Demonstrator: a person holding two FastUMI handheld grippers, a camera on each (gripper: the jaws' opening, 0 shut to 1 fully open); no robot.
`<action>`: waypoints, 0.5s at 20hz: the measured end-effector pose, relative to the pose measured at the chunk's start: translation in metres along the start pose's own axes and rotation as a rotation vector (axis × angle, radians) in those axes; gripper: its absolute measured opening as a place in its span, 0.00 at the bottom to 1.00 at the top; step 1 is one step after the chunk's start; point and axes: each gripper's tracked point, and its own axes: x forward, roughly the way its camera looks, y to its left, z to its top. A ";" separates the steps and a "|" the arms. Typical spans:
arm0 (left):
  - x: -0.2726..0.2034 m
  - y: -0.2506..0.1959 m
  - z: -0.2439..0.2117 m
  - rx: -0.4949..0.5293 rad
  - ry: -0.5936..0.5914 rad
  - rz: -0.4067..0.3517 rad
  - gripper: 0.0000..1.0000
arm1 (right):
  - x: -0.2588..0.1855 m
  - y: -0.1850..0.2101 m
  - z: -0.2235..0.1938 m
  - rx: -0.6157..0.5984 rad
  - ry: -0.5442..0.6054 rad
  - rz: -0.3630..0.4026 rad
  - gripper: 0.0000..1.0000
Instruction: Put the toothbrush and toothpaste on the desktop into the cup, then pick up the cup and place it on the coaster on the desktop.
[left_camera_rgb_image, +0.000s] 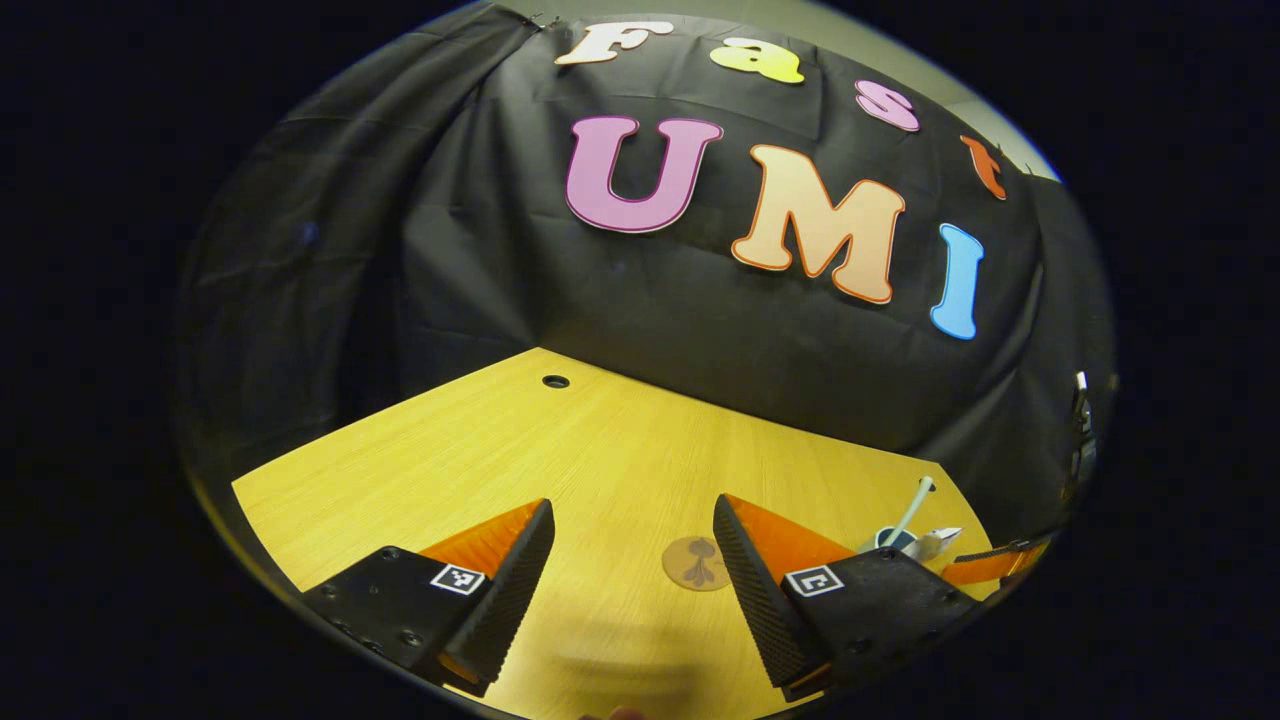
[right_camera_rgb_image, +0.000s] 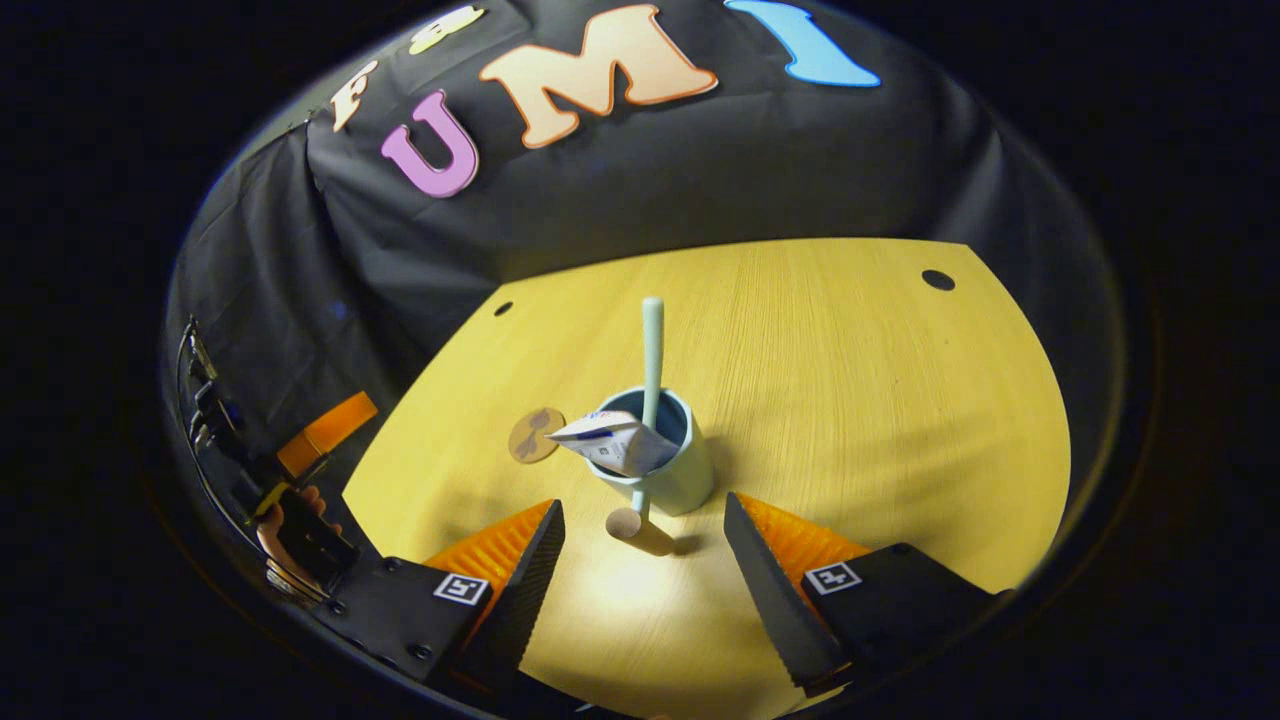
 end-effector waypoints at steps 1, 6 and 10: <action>0.004 0.005 0.000 0.010 0.010 -0.001 0.92 | 0.001 0.002 0.000 -0.010 0.025 -0.020 0.99; 0.017 0.031 0.001 0.051 0.055 -0.008 0.93 | 0.034 0.012 -0.007 -0.006 0.142 -0.079 0.98; 0.025 0.048 0.002 0.073 0.093 0.004 0.93 | 0.048 0.001 -0.015 -0.019 0.232 -0.137 0.94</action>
